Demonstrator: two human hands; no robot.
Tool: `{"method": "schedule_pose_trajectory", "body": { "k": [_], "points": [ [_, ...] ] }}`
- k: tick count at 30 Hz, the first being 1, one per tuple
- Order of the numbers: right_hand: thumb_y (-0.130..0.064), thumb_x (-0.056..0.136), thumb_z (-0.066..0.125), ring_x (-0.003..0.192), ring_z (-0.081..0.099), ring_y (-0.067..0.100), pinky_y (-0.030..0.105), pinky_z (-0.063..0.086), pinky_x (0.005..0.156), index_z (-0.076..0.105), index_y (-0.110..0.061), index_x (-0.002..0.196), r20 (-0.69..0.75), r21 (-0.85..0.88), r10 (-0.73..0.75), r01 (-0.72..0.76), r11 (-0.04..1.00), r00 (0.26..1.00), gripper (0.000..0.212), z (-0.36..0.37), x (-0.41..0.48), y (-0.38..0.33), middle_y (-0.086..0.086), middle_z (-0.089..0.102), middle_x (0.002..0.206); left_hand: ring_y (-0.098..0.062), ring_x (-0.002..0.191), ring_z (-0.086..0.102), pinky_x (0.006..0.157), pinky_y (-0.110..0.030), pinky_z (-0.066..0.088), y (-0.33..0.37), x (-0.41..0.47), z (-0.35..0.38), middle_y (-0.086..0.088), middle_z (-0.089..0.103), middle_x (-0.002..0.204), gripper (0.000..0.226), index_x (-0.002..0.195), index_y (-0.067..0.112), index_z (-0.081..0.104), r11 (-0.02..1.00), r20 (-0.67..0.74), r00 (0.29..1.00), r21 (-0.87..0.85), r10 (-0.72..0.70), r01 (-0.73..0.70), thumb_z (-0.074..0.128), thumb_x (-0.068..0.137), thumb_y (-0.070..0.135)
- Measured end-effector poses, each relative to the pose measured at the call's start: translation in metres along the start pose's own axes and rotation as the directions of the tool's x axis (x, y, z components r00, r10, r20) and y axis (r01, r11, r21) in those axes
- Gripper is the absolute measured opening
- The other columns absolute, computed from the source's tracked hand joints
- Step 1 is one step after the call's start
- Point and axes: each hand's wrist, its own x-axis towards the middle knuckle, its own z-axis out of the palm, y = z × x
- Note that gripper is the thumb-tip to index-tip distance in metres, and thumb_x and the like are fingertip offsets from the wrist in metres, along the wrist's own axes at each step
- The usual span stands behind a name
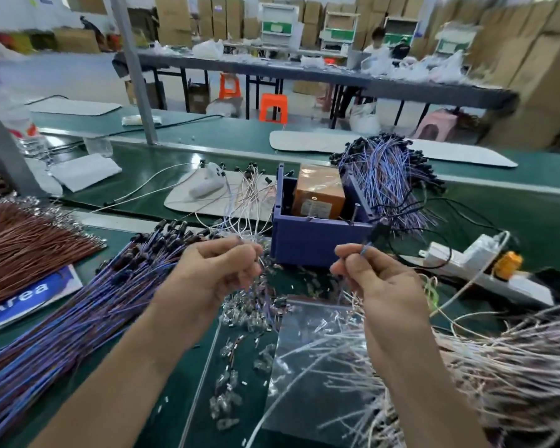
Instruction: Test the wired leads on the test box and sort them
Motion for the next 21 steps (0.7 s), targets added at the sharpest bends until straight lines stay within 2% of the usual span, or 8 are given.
{"method": "schedule_pose_trajectory", "body": {
  "k": [3,5,6,9,12,14,17,21],
  "points": [
    [-0.008,0.104,0.05,0.072,0.069,0.022,0.031,0.06,0.067,0.077,-0.015,0.079,0.114,0.121,0.055,-0.069,0.99,0.992,0.037,0.002,0.007,-0.007,0.011,0.071,0.073,-0.012,0.065,0.065,0.063,-0.019,0.055,-0.011,0.014,0.019,-0.005,0.072,0.071,0.032,0.086,0.014,0.084,0.993,-0.044,0.997,0.101,-0.056,0.06,0.09,0.065,0.037],
    [-0.002,0.104,0.047,0.061,0.063,0.023,0.027,0.049,0.05,0.071,-0.009,0.087,0.205,0.07,0.117,-0.134,0.989,0.972,0.03,0.0,0.011,-0.008,0.015,0.07,0.075,-0.012,0.065,0.065,0.063,-0.019,0.054,-0.017,0.015,0.026,-0.005,0.072,0.07,0.028,0.087,0.016,0.084,0.98,-0.09,0.994,0.182,-0.058,0.074,0.08,0.07,0.038],
    [0.004,0.102,0.047,0.055,0.057,0.021,0.025,0.041,0.047,0.068,-0.008,0.088,0.235,0.021,0.142,-0.151,0.988,0.962,0.028,-0.001,0.013,-0.005,0.015,0.07,0.077,-0.011,0.065,0.065,0.062,-0.018,0.054,-0.019,0.014,0.029,-0.005,0.072,0.069,0.027,0.086,0.017,0.084,0.971,-0.104,0.993,0.227,-0.05,0.073,0.078,0.071,0.038],
    [0.013,0.091,0.051,0.055,0.048,0.019,0.028,0.033,0.051,0.067,-0.008,0.08,0.33,-0.01,0.193,-0.201,0.98,0.924,0.029,-0.004,0.016,0.005,0.017,0.067,0.078,-0.009,0.067,0.069,0.065,-0.015,0.053,-0.029,0.009,0.032,-0.006,0.077,0.074,0.011,0.079,0.02,0.084,0.939,-0.144,0.989,0.336,-0.023,0.071,0.079,0.077,0.03],
    [-0.001,0.077,0.061,0.065,0.057,0.021,0.028,0.047,0.059,0.072,-0.012,0.073,0.479,-0.042,0.208,-0.214,0.976,0.853,0.016,-0.01,0.016,0.011,0.018,0.067,0.077,-0.011,0.07,0.071,0.067,-0.016,0.054,-0.034,0.007,0.031,-0.008,0.079,0.078,0.013,0.077,0.018,0.083,0.906,-0.146,0.989,0.416,-0.021,0.08,0.076,0.088,0.018],
    [-0.002,0.074,0.063,0.072,0.065,0.023,0.029,0.055,0.066,0.074,-0.009,0.073,0.495,-0.03,0.23,-0.248,0.968,0.838,0.013,-0.013,0.017,0.015,0.019,0.07,0.081,-0.014,0.061,0.068,0.058,-0.017,0.051,-0.032,0.006,0.029,-0.011,0.077,0.072,0.016,0.078,0.017,0.082,0.919,-0.176,0.983,0.378,-0.042,0.107,0.073,0.09,0.017],
    [-0.008,0.079,0.063,0.073,0.067,0.027,0.031,0.057,0.066,0.072,-0.008,0.074,0.467,0.121,0.263,-0.355,0.927,0.844,0.01,-0.016,0.019,0.018,0.02,0.07,0.082,-0.012,0.049,0.058,0.049,-0.017,0.046,-0.03,0.007,0.027,-0.009,0.069,0.059,0.019,0.078,0.016,0.082,0.929,-0.214,0.976,0.351,-0.041,0.116,0.07,0.093,0.013],
    [-0.025,0.093,0.051,0.046,0.048,0.015,0.023,0.043,0.044,0.07,-0.008,0.075,0.412,0.398,0.286,-0.453,0.798,0.865,0.031,-0.018,0.02,0.019,0.013,0.061,0.068,-0.01,0.046,0.044,0.046,-0.016,0.039,-0.033,0.008,0.022,-0.002,0.054,0.051,0.026,0.078,0.01,0.081,0.942,-0.282,0.958,0.306,-0.047,0.136,0.064,0.098,0.012]
  ]
}}
